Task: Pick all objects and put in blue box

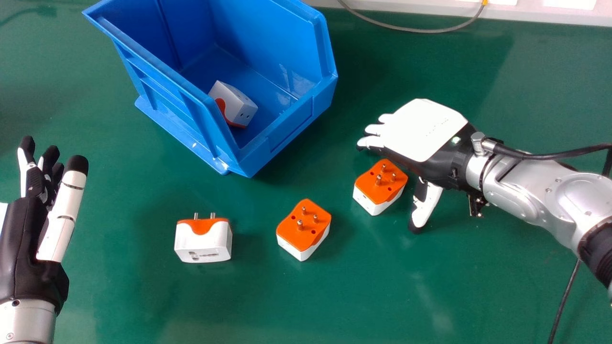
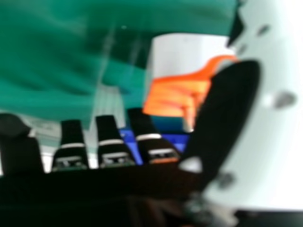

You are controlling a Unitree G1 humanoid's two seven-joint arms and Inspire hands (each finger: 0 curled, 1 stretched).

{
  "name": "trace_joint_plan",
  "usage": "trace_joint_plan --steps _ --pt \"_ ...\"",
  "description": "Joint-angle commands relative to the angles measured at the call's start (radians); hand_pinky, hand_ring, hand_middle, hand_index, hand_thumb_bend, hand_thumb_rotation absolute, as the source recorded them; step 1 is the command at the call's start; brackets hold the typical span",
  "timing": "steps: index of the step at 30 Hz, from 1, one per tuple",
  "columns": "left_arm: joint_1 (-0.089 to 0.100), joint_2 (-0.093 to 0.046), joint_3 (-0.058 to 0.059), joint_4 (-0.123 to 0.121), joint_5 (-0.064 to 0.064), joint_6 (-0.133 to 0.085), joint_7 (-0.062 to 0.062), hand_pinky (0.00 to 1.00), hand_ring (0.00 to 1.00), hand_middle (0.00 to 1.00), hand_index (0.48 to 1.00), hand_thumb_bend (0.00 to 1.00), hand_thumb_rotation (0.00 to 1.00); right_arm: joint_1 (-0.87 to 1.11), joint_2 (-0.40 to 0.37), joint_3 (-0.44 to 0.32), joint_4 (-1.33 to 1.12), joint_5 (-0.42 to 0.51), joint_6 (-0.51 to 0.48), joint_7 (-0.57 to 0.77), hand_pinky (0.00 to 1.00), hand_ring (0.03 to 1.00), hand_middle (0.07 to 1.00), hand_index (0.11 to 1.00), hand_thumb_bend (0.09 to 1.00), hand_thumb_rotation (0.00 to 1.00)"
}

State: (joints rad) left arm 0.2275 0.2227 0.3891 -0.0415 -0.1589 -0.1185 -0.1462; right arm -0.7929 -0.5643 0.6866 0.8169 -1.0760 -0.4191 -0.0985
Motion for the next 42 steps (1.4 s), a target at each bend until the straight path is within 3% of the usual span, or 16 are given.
trace_joint_plan --steps 1,10,14,17,25,30,35,42 --pt "0.005 0.011 0.011 -0.034 -0.01 0.0 0.004 1.0 1.0 1.0 1.0 0.51 0.76 -0.005 0.001 0.024 -0.02 -0.022 -0.015 -0.045 0.86 0.896 0.894 0.848 0.797 0.39" --pt "0.0 0.016 0.015 -0.022 -0.01 -0.007 -0.001 1.0 1.0 1.0 1.0 0.52 0.76 -0.001 -0.022 0.017 -0.084 -0.016 -0.041 -0.019 0.86 0.893 0.891 0.849 0.803 0.4" --pt "0.001 0.012 0.012 -0.041 -0.007 0.009 0.007 1.0 1.0 1.0 1.0 0.52 0.77 0.014 -0.031 0.011 -0.117 -0.009 -0.058 -0.01 0.85 0.892 0.89 0.849 0.806 0.41" --pt "-0.002 0.013 0.011 -0.042 -0.003 0.016 0.01 1.0 1.0 1.0 1.0 0.52 0.77 0.019 -0.034 0.006 -0.131 -0.001 -0.061 0.005 0.85 0.891 0.888 0.847 0.81 0.42" --pt "0.003 0.011 0.013 -0.061 -0.01 0.032 0.006 1.0 1.0 1.0 1.0 0.49 0.76 0.022 -0.044 0.013 -0.155 -0.023 -0.08 -0.009 0.83 0.884 0.883 0.846 0.817 0.44" --pt "-0.006 0.011 0.016 -0.056 -0.019 0.043 0.005 1.0 1.0 1.0 1.0 0.51 0.75 0.03 -0.052 0.008 -0.178 -0.013 -0.094 0.017 0.82 0.881 0.882 0.846 0.814 0.45" --pt "-0.004 0.011 0.018 -0.049 -0.023 0.03 0.001 1.0 1.0 1.0 1.0 0.52 0.75 0.037 -0.056 0.0 -0.194 -0.002 -0.11 0.04 0.82 0.879 0.882 0.844 0.811 0.45" --pt "0.0 0.013 0.018 -0.059 -0.027 0.035 -0.001 1.0 1.0 1.0 1.0 0.51 0.74 0.029 -0.058 -0.007 -0.175 -0.008 -0.112 0.038 0.82 0.879 0.877 0.842 0.8 0.44"
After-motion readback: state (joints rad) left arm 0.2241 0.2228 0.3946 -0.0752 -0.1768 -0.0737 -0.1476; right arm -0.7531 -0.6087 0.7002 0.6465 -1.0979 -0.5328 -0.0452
